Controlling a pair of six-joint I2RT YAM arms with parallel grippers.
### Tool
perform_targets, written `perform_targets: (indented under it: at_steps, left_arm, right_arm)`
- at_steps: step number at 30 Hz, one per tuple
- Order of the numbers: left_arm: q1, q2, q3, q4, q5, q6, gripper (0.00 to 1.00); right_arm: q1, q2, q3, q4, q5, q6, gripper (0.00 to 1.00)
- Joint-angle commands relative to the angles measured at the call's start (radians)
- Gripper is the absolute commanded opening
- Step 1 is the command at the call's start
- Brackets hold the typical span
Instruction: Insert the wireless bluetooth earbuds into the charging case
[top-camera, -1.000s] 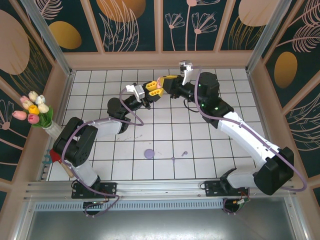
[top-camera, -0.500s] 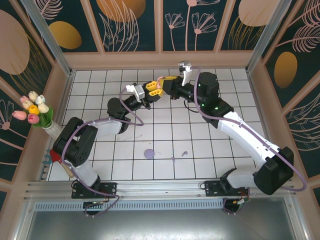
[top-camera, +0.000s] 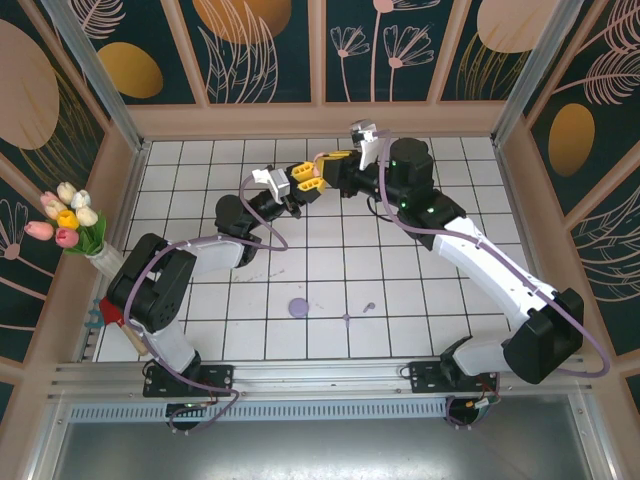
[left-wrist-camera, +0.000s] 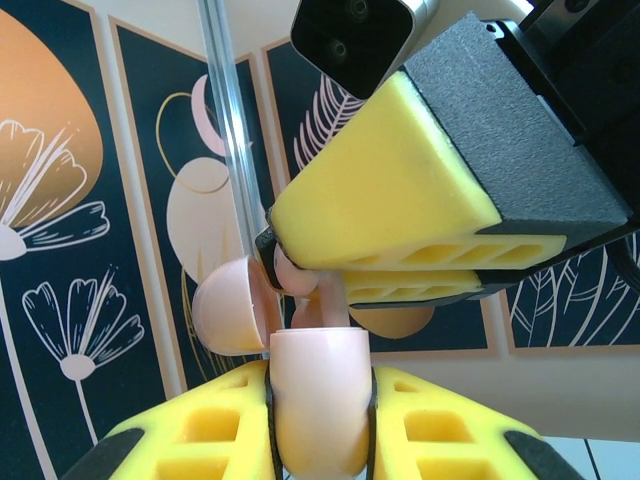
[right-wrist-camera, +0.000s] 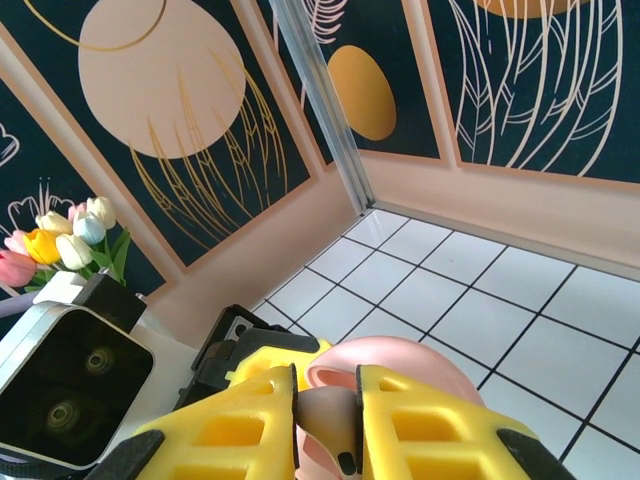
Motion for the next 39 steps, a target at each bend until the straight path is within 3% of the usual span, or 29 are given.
perform_targets:
  at_steps: [1,16,34,39]
  left_arm:
    - [-0.008,0.001,0.015,0.061,0.004,-0.021,0.00]
    - [-0.007,-0.012,0.007,0.056,0.011,-0.020,0.00]
    - [-0.008,-0.003,-0.002,0.066,0.007,-0.040,0.00]
    - [-0.008,-0.001,-0.008,0.068,0.009,-0.042,0.00]
  right_arm:
    - [0.027,0.033,0.033,-0.109,-0.040,-0.068,0.19]
    - [0.009,0.063,0.100,-0.226,-0.104,-0.164,0.20]
    - [-0.033,-0.018,0.151,-0.141,-0.079,-0.041,0.46]
    - [-0.049,-0.041,0.163,-0.134,-0.043,-0.017,0.48]
